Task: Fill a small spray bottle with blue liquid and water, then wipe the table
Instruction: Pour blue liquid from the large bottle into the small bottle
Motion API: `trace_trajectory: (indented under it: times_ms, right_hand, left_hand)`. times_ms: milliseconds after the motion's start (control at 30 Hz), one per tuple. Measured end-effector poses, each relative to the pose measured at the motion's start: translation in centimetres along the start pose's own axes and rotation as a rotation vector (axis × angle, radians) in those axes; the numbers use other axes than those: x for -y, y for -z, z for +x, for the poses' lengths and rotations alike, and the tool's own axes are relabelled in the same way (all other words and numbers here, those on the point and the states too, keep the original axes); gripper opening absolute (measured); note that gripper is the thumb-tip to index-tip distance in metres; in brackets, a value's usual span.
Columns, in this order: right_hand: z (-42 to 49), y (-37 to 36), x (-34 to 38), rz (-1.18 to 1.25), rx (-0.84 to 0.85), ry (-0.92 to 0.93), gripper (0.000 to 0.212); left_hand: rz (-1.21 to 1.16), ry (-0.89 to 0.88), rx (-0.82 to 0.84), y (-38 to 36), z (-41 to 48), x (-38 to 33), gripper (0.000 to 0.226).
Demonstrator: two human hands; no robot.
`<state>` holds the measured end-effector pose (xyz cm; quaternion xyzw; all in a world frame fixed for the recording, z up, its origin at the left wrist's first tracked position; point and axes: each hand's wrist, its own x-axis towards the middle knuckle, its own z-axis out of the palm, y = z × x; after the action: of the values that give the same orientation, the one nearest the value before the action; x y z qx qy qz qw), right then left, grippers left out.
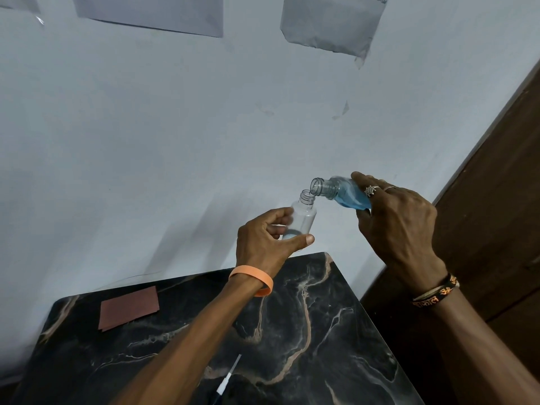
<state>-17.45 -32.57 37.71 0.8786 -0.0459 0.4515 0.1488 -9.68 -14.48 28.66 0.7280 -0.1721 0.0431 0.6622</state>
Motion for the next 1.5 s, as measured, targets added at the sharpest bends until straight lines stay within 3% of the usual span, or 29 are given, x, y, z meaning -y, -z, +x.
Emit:
trace_trajectory:
  times_ms: [1500]
  right_hand:
    - [0.25, 0.38, 0.2, 0.0, 0.012, -0.01, 0.059]
  left_hand:
    - [0.0, 0.008, 0.002, 0.03, -0.08, -0.1, 0.064]
